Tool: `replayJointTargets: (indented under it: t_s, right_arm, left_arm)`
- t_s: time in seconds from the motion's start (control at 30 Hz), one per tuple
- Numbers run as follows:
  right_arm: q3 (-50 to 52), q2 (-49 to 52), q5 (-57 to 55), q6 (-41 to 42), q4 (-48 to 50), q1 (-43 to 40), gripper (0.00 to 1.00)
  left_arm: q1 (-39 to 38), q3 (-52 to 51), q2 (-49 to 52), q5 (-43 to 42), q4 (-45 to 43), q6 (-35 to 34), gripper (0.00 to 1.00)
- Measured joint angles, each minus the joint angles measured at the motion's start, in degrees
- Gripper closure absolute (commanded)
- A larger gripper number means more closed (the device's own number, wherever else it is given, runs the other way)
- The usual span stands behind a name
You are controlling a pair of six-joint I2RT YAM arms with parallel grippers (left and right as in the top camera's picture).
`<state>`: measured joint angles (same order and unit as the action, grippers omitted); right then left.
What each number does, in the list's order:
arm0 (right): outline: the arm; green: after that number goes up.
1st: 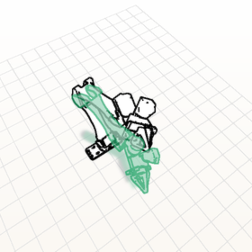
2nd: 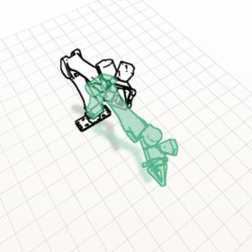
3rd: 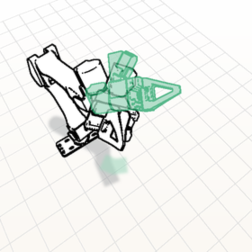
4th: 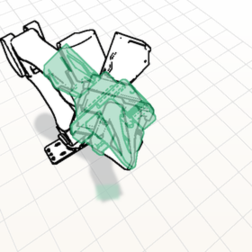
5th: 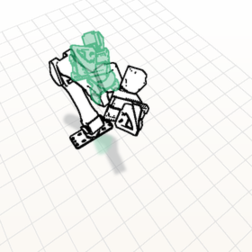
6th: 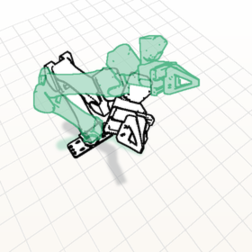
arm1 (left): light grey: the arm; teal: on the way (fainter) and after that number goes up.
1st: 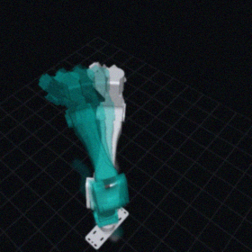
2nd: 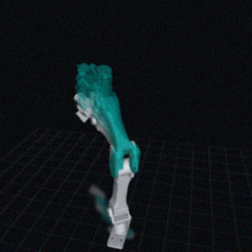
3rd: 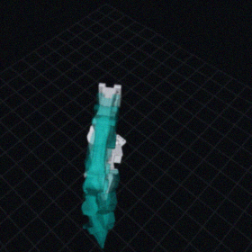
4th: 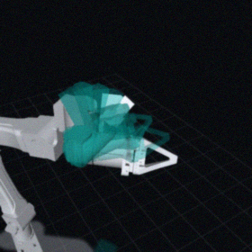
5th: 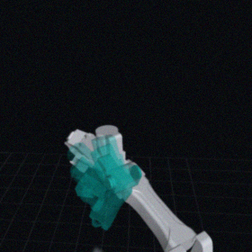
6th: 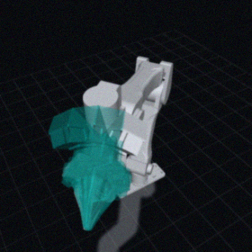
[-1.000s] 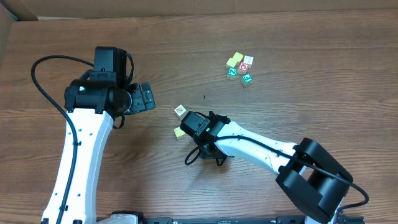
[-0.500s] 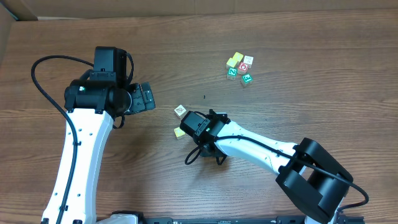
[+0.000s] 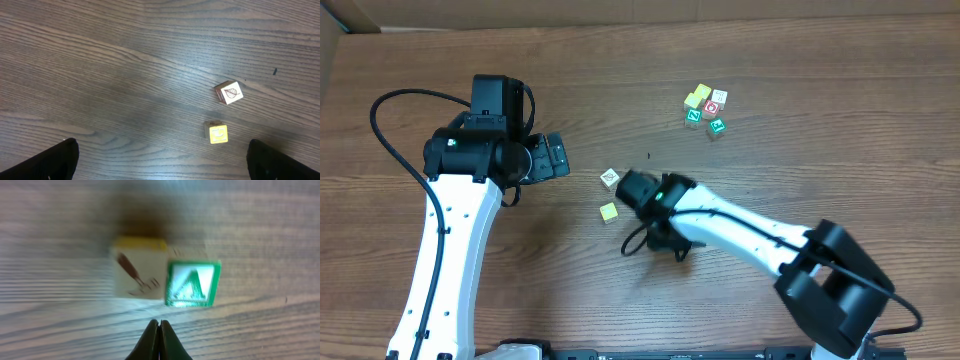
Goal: Flip 3 blocks
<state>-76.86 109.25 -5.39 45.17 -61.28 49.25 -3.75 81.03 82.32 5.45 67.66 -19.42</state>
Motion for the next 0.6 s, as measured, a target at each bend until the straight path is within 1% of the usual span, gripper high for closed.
replayJointTargets:
  t_s: [0.2, 0.33, 0.6]
  right_arm:
    - [-1.2, -1.46, 3.39, -2.38, -1.6, -7.67, 0.96]
    - [-0.85, -1.46, 3.96, -2.84, -1.38, -10.95, 0.96]
    - [2.51, -1.46, 5.22, -3.02, -0.17, -13.18, 0.96]
  left_arm:
    - [0.0, 0.0, 0.0, 0.0, 0.0, 0.0, 0.0]
    - [0.0, 0.0, 0.0, 0.0, 0.0, 0.0, 0.0]
    - [0.0, 0.0, 0.0, 0.0, -0.02, 0.0, 0.0]
